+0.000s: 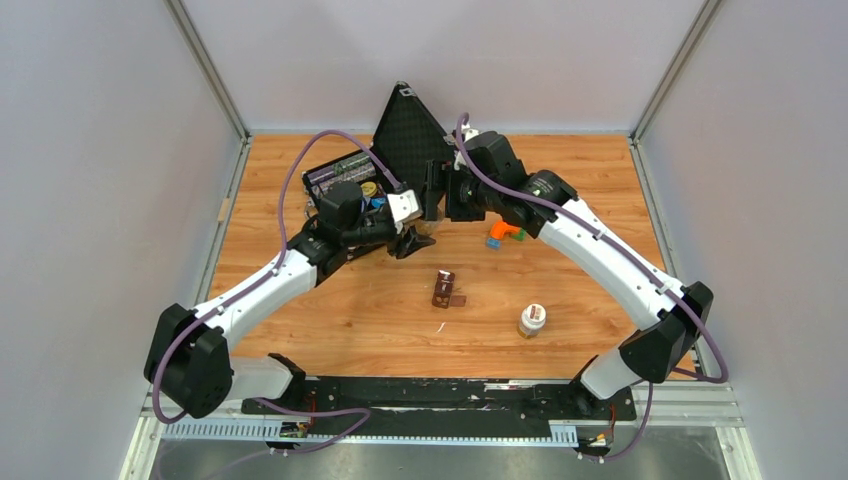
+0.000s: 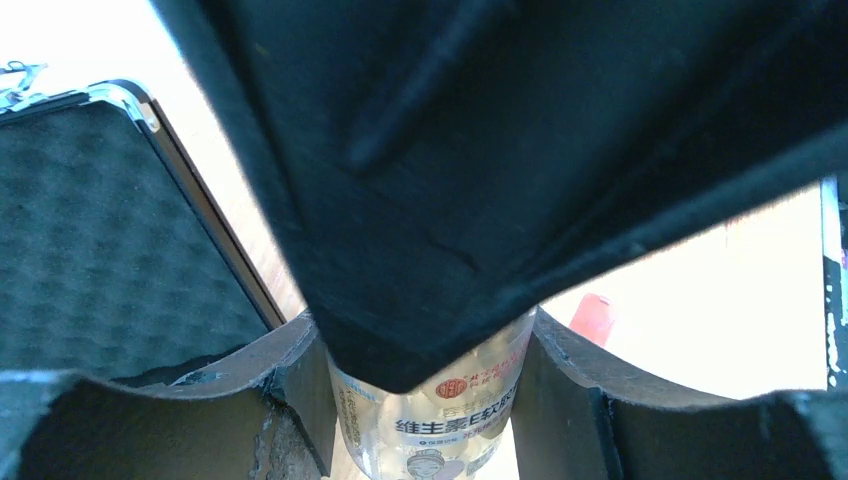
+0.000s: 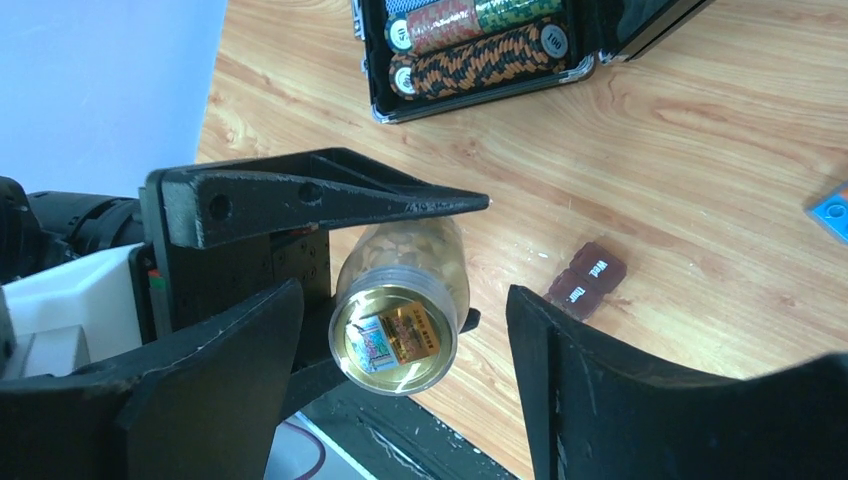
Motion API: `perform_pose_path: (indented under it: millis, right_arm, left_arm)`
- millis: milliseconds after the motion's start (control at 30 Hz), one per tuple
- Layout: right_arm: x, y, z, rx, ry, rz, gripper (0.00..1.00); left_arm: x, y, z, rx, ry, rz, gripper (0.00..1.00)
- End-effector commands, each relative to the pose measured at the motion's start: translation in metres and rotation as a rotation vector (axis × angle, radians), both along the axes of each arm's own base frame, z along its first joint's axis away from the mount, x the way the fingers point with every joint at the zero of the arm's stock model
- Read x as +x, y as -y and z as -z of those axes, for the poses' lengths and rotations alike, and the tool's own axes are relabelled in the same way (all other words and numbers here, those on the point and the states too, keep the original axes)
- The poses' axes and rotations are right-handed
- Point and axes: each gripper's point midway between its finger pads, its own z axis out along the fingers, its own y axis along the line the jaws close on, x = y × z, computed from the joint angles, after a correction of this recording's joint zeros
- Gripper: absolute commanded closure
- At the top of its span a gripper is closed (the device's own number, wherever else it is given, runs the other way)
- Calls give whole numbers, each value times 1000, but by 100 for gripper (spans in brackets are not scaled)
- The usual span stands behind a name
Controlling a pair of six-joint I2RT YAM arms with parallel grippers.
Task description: Sort the pills into containers
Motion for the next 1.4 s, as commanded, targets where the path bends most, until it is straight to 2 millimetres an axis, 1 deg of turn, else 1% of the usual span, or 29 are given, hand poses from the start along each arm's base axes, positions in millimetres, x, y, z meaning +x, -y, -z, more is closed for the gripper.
perform_pose_path:
  millis: [0, 133, 200, 333, 367, 400, 467, 533, 567, 600, 633, 667, 700, 733, 767, 800, 900, 933, 967, 1000, 1033, 1067, 1100, 1200, 1233, 1267, 1300, 1333, 1367]
  right_arm:
    - [-8, -4, -2, 24, -15, -46, 26]
    - [-12, -11, 4, 30, -46, -85, 32]
    - [-13, -14, 8, 28, -59, -101, 33]
    - [-8, -18, 14, 22, -65, -102, 33]
    - [-6, -19, 14, 22, -61, -101, 35]
    - [-4, -20, 14, 22, -59, -96, 38]
    - [1, -22, 14, 23, -50, -80, 51]
    - [6, -21, 11, 25, -36, -57, 67]
    - [8, -19, 8, 28, -22, -43, 72]
    - [11, -16, 6, 26, -8, -21, 75]
    - [15, -11, 3, 23, 9, 10, 78]
    - [19, -5, -2, 21, 28, 38, 79]
    - [22, 2, -4, 16, 41, 68, 80]
    - [26, 11, -7, 15, 55, 101, 81]
    - [32, 23, -9, 7, 68, 139, 81]
    - [39, 36, -10, -7, 84, 184, 81]
    - [53, 82, -4, -47, 102, 303, 80]
    - [58, 99, -2, -59, 104, 348, 80]
    - [63, 118, 3, -74, 99, 398, 79]
    - [67, 137, 8, -83, 88, 444, 78]
    - [70, 156, 14, -93, 75, 492, 77]
    - [74, 177, 21, -105, 62, 554, 76]
    - [75, 195, 27, -118, 51, 605, 75]
    - [81, 246, 54, -157, -8, 745, 75]
    - [82, 260, 65, -167, -34, 783, 75]
    - [83, 273, 75, -179, -56, 819, 75]
    - [83, 285, 86, -194, -77, 857, 75]
    - [84, 295, 96, -199, -96, 888, 75]
    - [84, 302, 109, -201, -123, 907, 75]
  left_arm:
    - [5, 4, -30, -69, 82, -10, 100]
    - [7, 4, -34, -81, 93, -18, 100]
    - [8, 4, -36, -87, 97, -21, 99]
    - [2, 6, -41, -108, 109, 4, 92]
    - [2, 6, -43, -114, 111, 1, 88]
    - [2, 5, -43, -117, 112, -1, 86]
    - [1, 5, -45, -126, 116, 0, 80]
    - [0, 5, -47, -140, 119, -1, 71]
    - [0, 5, -47, -144, 119, -5, 63]
    - [0, 5, -49, -153, 121, -11, 58]
    - [2, 4, -49, -156, 120, -24, 44]
    - [3, 3, -50, -161, 119, -32, 35]
    - [5, 1, -48, -160, 117, -52, 20]
    - [6, 1, -49, -166, 118, -62, 6]
    - [8, -2, -48, -165, 120, -81, 3]
    - [9, -3, -48, -168, 123, -92, 1]
    - [14, -12, -47, -167, 133, -157, 0]
    - [13, -14, -54, -187, 141, -174, 0]
    - [15, -19, -53, -191, 140, -211, 0]
    - [16, -24, -62, -217, 156, -244, 0]
    - [16, -27, -61, -222, 157, -260, 0]
    - [19, -33, -67, -239, 165, -302, 0]
    - [20, -37, -67, -244, 162, -327, 0]
    - [29, -54, -74, -253, 157, -447, 0]
    - [31, -57, -71, -245, 143, -471, 0]
    - [34, -64, -75, -249, 141, -518, 0]
    - [35, -67, -70, -245, 103, -547, 0]
    - [40, -73, -74, -247, 95, -595, 0]
    - [41, -75, -65, -223, 55, -618, 0]
